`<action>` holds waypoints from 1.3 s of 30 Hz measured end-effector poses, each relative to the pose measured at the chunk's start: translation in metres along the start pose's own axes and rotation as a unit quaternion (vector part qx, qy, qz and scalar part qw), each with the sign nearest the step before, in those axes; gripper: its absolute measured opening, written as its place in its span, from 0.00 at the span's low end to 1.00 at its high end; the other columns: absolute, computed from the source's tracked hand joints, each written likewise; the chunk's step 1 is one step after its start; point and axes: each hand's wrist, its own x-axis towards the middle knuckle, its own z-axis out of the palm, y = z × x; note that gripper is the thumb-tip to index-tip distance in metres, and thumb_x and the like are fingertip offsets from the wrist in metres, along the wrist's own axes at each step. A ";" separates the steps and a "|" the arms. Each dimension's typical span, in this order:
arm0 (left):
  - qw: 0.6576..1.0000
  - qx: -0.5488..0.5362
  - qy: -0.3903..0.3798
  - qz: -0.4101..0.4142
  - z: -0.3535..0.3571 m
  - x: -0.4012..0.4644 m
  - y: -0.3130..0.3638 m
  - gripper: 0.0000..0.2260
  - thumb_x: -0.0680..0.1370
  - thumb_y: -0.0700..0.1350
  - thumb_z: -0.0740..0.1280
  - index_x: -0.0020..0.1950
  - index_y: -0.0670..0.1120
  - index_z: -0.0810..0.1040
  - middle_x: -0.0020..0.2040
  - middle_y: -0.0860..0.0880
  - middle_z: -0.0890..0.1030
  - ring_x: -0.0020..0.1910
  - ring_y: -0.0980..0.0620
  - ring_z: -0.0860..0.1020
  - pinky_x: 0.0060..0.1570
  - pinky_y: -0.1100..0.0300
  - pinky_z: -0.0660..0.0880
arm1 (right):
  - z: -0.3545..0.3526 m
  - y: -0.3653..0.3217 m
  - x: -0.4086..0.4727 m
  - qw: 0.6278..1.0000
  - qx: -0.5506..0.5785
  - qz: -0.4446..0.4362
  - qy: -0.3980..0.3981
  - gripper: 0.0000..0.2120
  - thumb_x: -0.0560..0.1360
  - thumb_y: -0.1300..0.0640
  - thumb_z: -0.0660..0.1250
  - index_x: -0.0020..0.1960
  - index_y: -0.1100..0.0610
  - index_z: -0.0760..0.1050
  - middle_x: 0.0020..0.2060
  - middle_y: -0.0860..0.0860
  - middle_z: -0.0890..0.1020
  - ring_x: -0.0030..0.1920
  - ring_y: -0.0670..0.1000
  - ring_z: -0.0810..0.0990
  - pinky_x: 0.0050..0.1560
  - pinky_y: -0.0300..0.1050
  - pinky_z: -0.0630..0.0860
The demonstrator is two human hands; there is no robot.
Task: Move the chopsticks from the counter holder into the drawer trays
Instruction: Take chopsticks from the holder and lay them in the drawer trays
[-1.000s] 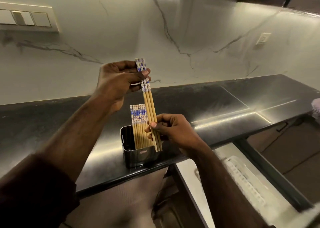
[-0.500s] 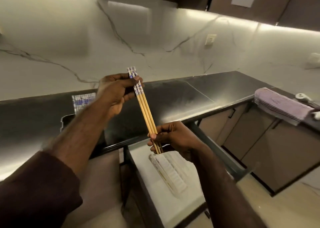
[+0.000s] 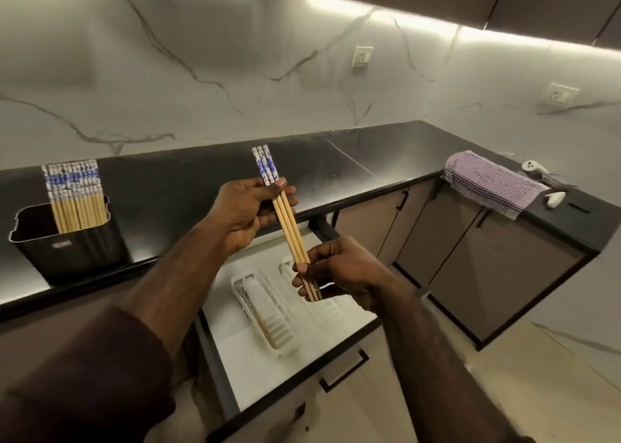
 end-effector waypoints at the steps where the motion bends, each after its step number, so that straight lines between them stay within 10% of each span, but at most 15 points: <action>1: 1.000 0.000 0.004 -0.009 0.001 0.005 -0.008 0.10 0.77 0.39 0.68 0.56 0.38 0.79 0.45 0.41 0.86 0.46 0.45 0.86 0.42 0.53 0.83 | -0.004 0.004 0.004 1.000 -0.004 0.010 0.004 0.07 0.76 0.64 0.69 0.51 0.66 0.81 0.44 0.60 0.85 0.42 0.55 0.85 0.47 0.50 0.83; 20: 0.974 0.015 0.119 -0.194 -0.048 0.103 -0.134 0.04 0.78 0.35 0.65 0.51 0.37 0.79 0.46 0.40 0.82 0.42 0.46 0.82 0.34 0.57 0.81 | -0.030 0.083 0.141 0.980 -0.087 0.178 -0.018 0.07 0.76 0.66 0.67 0.51 0.70 0.80 0.44 0.62 0.85 0.41 0.55 0.84 0.43 0.47 0.83; 26: 0.951 0.115 0.196 -0.211 -0.071 0.116 -0.195 0.07 0.77 0.28 0.64 0.52 0.33 0.79 0.47 0.36 0.81 0.42 0.44 0.81 0.43 0.53 0.81 | -0.018 0.140 0.195 0.969 -0.103 0.223 -0.039 0.06 0.75 0.72 0.63 0.43 0.66 0.77 0.30 0.56 0.80 0.25 0.49 0.80 0.31 0.42 0.80; 32: 0.922 0.283 0.150 -0.218 -0.089 0.124 -0.239 0.08 0.73 0.27 0.63 0.48 0.34 0.79 0.47 0.35 0.80 0.48 0.39 0.80 0.55 0.41 0.78 | 0.001 0.193 0.240 0.960 -0.121 0.251 0.001 0.07 0.74 0.69 0.65 0.42 0.71 0.80 0.29 0.57 0.81 0.23 0.50 0.80 0.26 0.40 0.76; 39: 0.867 0.438 0.073 -0.227 -0.102 0.134 -0.278 0.10 0.75 0.31 0.62 0.52 0.42 0.77 0.49 0.44 0.81 0.49 0.49 0.81 0.48 0.60 0.80 | 0.023 0.231 0.262 0.949 -0.196 0.248 -0.006 0.05 0.72 0.61 0.71 0.43 0.64 0.82 0.35 0.56 0.86 0.34 0.53 0.86 0.40 0.53 0.84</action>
